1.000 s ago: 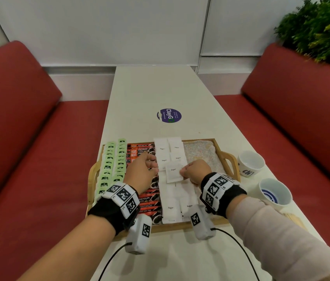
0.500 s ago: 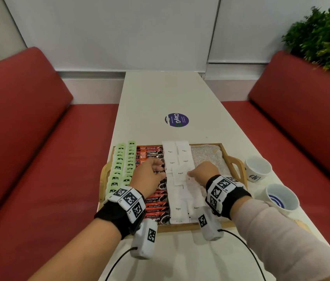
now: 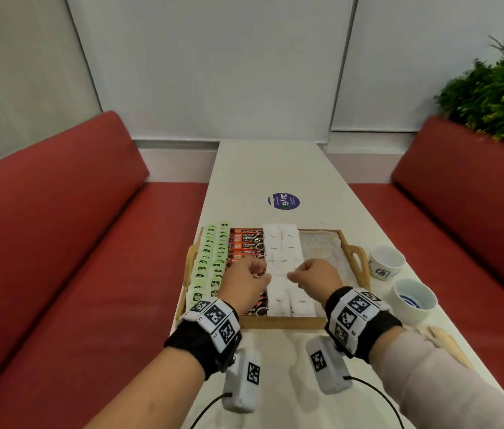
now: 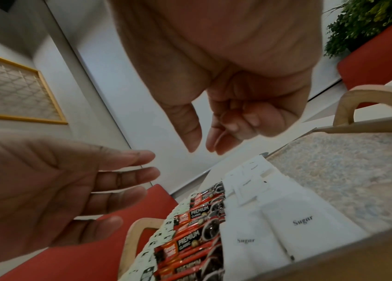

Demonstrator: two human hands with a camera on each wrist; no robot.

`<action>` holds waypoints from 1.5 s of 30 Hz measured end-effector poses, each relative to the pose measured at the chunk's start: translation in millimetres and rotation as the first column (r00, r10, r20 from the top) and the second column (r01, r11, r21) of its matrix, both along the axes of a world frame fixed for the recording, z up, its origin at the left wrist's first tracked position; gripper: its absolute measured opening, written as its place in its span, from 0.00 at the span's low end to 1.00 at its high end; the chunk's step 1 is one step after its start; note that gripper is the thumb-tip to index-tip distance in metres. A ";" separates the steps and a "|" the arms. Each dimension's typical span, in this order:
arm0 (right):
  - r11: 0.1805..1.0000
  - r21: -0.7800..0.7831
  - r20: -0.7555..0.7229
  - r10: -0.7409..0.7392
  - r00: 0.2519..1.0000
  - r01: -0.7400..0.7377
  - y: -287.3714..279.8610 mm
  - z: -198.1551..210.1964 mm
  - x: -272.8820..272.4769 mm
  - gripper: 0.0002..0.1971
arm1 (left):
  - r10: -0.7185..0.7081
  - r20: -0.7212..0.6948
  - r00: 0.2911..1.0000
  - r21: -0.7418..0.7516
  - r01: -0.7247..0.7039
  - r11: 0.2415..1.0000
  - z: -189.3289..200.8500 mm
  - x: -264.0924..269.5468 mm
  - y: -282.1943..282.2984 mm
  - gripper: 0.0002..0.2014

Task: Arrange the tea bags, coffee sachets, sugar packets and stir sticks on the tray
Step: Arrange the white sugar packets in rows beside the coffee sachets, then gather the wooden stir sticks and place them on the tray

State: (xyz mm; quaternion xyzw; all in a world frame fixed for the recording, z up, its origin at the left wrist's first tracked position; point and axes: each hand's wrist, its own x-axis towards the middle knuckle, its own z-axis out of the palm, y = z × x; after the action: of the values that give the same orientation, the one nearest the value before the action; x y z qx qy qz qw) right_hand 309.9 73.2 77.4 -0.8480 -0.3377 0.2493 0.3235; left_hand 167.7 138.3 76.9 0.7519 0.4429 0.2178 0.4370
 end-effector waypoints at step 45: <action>0.899 -0.362 0.188 -0.187 0.964 0.245 -228.9 -61.9 114.8 0.22 | -0.166 -0.144 0.976 -0.626 0.041 0.779 -67.7 155.5 -185.5 0.11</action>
State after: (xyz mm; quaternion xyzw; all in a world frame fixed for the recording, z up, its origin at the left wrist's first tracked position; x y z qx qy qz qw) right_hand 424.6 -155.7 15.5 -0.9431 -0.2094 0.2092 0.1516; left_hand 323.2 -47.2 9.3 0.6073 0.4874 -0.0370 0.6263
